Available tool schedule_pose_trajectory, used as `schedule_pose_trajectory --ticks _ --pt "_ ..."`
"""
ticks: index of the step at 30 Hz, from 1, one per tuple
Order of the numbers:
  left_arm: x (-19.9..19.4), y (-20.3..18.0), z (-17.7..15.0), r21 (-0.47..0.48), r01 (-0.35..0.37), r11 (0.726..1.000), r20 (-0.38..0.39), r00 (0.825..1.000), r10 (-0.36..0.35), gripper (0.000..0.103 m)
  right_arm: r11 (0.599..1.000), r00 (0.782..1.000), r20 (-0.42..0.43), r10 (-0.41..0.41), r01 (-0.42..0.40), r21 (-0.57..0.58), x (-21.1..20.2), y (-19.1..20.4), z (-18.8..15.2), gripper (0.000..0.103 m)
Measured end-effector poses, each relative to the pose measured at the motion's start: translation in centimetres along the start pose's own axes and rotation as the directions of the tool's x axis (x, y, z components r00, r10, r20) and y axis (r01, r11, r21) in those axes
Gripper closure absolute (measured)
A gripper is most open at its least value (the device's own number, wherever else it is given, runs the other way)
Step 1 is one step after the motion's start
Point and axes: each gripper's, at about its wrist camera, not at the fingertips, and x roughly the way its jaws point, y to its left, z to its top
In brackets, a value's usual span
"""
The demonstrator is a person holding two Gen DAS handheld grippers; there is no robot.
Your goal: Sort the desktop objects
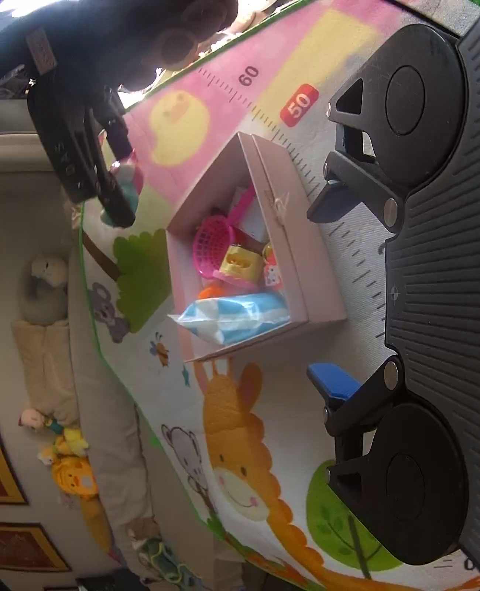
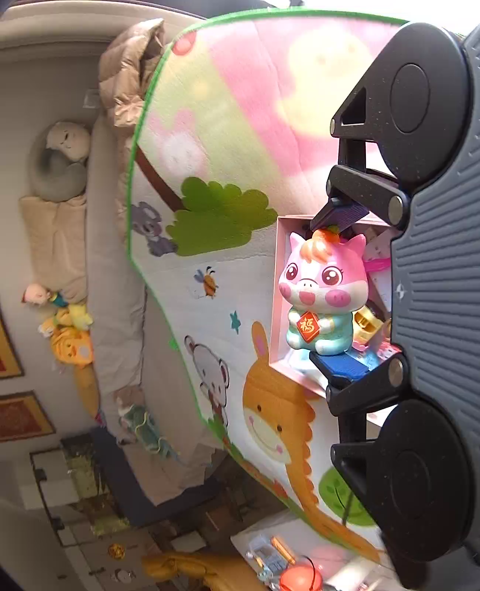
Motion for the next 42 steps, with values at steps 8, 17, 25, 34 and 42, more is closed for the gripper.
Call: schedule_pose_trajectory --ticks 8,17,25,34,42 --pt "0.1 1.6 -2.5 -0.089 -0.011 0.996 -0.012 1.0 0.01 0.002 0.997 1.0 0.012 -0.021 0.02 0.072 2.2 -0.2 -2.7 0.009" --pt "-1.6 2.0 -6.2 -0.098 -0.111 0.989 0.008 0.994 0.112 0.0 0.991 0.993 -0.085 0.081 -0.072 0.112 -3.2 2.2 -15.1 0.002" --pt "-2.8 3.8 -6.9 -0.231 -0.18 0.956 0.003 0.983 0.185 0.0 0.961 0.97 -0.057 0.236 -0.224 0.161 -8.0 3.8 -17.5 0.0" --pt "2.2 1.9 -6.0 -0.135 -0.277 0.951 -0.028 0.961 0.276 0.0 0.998 0.992 -0.124 -0.038 0.044 0.046 -1.1 2.6 -19.4 0.0" --pt "2.7 2.4 -6.3 -0.178 -0.253 0.951 -0.05 0.967 0.248 0.0 0.993 0.995 -0.081 -0.063 0.071 0.096 -0.3 2.1 -19.4 0.0"
